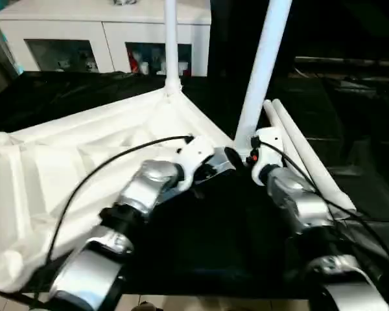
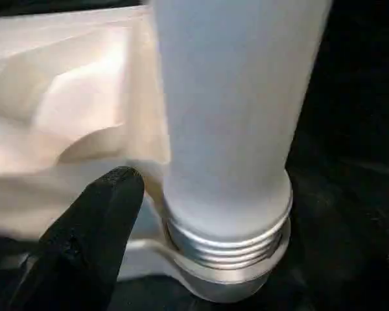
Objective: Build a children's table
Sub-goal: Rotate leg to tighten
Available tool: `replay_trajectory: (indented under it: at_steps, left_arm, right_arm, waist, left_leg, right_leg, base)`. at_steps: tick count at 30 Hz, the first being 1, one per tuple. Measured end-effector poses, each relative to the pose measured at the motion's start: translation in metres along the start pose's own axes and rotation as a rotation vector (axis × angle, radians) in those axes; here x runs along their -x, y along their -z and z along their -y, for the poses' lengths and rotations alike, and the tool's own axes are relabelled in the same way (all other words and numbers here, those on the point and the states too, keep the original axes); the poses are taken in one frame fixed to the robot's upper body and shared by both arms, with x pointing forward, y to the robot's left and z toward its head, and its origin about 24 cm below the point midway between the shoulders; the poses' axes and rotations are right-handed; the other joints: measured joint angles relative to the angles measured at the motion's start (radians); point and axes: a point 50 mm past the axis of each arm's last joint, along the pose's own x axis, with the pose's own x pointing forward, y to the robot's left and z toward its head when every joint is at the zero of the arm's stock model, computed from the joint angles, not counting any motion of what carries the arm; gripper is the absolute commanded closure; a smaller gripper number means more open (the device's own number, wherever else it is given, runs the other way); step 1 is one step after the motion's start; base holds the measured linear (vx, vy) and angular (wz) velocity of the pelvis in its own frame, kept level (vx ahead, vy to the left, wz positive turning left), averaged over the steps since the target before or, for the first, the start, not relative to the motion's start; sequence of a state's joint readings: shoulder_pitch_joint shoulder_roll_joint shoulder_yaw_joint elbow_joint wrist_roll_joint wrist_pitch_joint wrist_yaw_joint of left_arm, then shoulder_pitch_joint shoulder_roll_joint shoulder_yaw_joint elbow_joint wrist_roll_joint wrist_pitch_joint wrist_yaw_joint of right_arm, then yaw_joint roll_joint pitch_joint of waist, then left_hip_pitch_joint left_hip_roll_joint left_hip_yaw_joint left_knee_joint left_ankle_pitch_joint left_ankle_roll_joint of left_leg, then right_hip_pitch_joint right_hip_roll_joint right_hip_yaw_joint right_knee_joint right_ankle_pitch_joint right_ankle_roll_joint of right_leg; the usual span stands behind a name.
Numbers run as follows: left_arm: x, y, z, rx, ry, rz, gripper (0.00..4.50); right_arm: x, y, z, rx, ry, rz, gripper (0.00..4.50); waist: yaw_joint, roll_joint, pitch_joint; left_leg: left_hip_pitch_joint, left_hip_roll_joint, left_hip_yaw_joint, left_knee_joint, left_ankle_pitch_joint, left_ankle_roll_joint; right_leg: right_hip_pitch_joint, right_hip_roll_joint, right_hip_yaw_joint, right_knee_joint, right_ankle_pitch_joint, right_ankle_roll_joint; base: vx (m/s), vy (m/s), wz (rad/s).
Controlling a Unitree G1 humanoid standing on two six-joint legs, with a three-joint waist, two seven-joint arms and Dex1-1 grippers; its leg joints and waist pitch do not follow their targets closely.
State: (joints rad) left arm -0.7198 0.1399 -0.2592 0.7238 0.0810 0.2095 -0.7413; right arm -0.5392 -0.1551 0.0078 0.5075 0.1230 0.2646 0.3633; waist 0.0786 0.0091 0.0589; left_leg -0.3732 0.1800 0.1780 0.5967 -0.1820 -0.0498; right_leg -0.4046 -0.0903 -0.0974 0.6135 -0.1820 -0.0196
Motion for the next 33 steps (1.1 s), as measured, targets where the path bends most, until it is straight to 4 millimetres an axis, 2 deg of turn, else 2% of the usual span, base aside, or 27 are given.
replay_trajectory:
  at_steps: [4, 8, 13, 20, 33]
  left_arm:
    - [0.010, 0.006, 0.000, -0.028, 0.085, 0.014, 4.50]
    - [0.027, 0.016, 0.002, -0.052, 0.204, 0.011, 4.50]
    - [0.030, 0.017, 0.011, -0.105, 0.315, 0.005, 4.50]
    - [0.037, 0.018, 0.012, -0.124, 0.360, 0.002, 4.50]
    - [0.037, 0.018, 0.013, -0.127, 0.366, 0.002, 4.50]
  right_arm:
    - [0.019, -0.005, 0.013, 0.116, -0.121, -0.023, 0.64]
    - [0.039, 0.003, 0.015, 0.186, -0.292, -0.093, 0.64]
    - [0.047, 0.006, 0.009, 0.201, -0.398, -0.130, 0.64]
    - [0.054, 0.006, 0.007, 0.229, -0.482, -0.173, 0.64]
    - [0.055, 0.007, 0.007, 0.219, -0.488, -0.182, 1.64]
  waist:
    - [0.011, 0.000, 0.000]
    - [0.019, 0.000, 0.000]
    - [0.031, 0.000, 0.000]
    - [0.031, 0.000, 0.000]
    - [0.031, 0.000, 0.000]
  left_leg:
    - [0.001, 0.000, 0.000, 0.000, 0.000, -0.001]
    - [0.001, 0.000, 0.000, 0.000, -0.001, -0.001]
    - [0.000, 0.000, 0.001, 0.001, -0.001, -0.003]
    - [0.000, 0.000, 0.001, 0.001, -0.001, -0.003]
    - [0.000, 0.000, 0.001, 0.001, -0.002, -0.003]
  right_leg:
    - [0.001, 0.000, 0.000, 0.000, 0.000, 0.000]
    - [0.001, 0.000, 0.000, 0.000, 0.000, 0.000]
    - [0.003, -0.001, 0.001, 0.000, 0.000, 0.000]
    - [0.003, -0.001, 0.001, 0.000, 0.000, 0.001]
    - [0.002, -0.001, 0.001, 0.000, 0.000, 0.001]
  base:
    - [0.000, 0.000, 0.00]
    - [0.000, 0.000, 0.00]
    - [0.000, 0.000, 0.00]
    - [0.000, 0.000, 0.00]
    - [0.000, 0.000, 0.00]
